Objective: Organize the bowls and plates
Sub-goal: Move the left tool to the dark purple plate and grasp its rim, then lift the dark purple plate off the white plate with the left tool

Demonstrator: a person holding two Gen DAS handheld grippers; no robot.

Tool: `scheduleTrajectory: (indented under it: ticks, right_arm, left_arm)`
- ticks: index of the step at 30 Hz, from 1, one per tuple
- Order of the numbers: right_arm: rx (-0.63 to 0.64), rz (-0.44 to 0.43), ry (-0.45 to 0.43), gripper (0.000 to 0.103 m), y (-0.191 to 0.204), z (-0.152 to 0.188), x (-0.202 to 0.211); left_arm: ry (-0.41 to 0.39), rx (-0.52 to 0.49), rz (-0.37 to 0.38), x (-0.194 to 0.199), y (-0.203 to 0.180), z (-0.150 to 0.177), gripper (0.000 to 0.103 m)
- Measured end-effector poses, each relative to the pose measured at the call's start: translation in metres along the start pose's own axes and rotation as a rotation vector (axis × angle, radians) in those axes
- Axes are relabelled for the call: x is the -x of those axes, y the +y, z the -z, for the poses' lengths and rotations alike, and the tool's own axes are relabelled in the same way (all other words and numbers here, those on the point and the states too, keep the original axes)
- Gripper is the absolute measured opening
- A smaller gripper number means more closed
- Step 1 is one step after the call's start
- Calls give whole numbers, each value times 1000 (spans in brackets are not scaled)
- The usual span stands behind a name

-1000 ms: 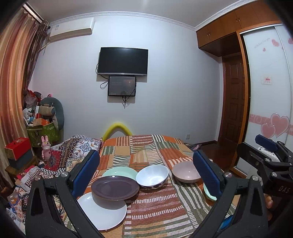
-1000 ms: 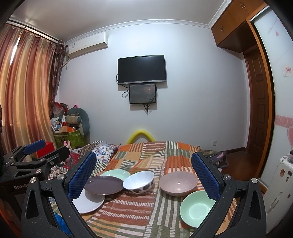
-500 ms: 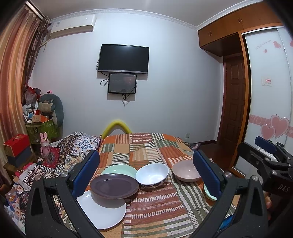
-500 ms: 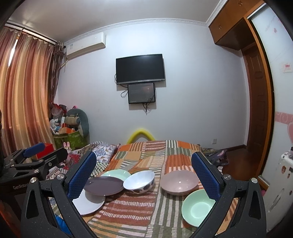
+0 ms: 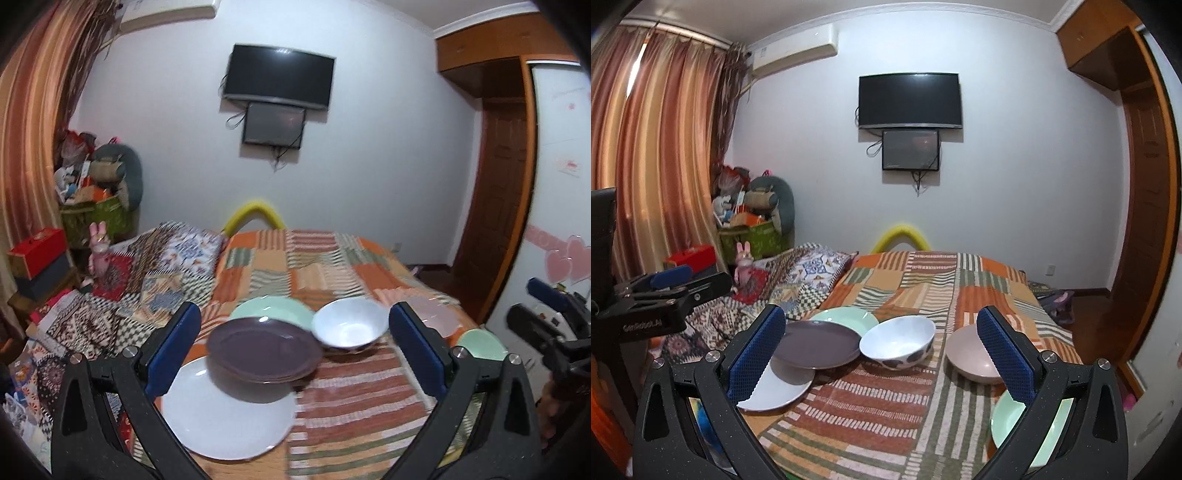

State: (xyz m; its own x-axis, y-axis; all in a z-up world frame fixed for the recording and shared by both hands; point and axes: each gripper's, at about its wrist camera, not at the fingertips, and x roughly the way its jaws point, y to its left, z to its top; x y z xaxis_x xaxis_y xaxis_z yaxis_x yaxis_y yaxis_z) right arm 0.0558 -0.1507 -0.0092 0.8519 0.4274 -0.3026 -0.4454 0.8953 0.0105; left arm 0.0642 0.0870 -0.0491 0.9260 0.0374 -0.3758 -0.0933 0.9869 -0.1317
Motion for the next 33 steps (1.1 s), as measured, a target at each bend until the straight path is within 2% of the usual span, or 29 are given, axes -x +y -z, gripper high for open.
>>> scheduleTrajectory:
  ticks: [3, 5, 6, 8, 9, 11, 12, 14, 17, 19, 22, 27, 30, 33]
  right_arm:
    - [-5, -28, 8, 103, 3, 2, -15]
    - [-18, -61, 33, 103, 3, 3, -28]
    - [-21, -75, 53, 100, 5, 2, -37]
    - [-22, -100, 95, 82, 7, 5, -52]
    - [-18, -105, 120, 77, 9, 7, -60]
    - [-14, -118, 188, 62, 10, 14, -79]
    - [-16, -122, 217, 58, 11, 18, -87]
    - [-25, -136, 280, 43, 11, 27, -104]
    - [-57, -142, 364, 30, 7, 40, -126]
    - [-85, -147, 409, 25, 4, 46, -136]
    - [-115, -153, 455, 24, 4, 52, -151]
    - [-106, -157, 512, 24, 12, 58, -174]
    - [-123, -167, 550, 24, 16, 64, -190]
    - [-135, -165, 587, 24, 16, 70, -203]
  left_arm:
    - [17, 4, -20, -21, 21, 5, 102]
    - [36, 4, -32, -34, 31, 8, 95]
    - [60, -2, -42, -41, 37, 9, 89]
    - [102, -10, -55, -56, 50, 12, 85]
    - [118, -13, -58, -61, 55, 13, 82]
    - [139, -12, -57, -76, 67, 14, 75]
    - [142, -13, -59, -83, 71, 15, 71]
    - [170, -43, -76, -98, 78, 16, 66]
    - [220, -63, -57, -122, 89, 18, 52]
    - [268, -63, -50, -139, 101, 18, 41]
    - [313, -36, -25, -165, 116, 22, 36]
    - [350, -76, -18, -192, 125, 31, 36]
    - [398, -75, 5, -214, 130, 34, 36]
    - [435, -74, 33, -233, 135, 38, 30]
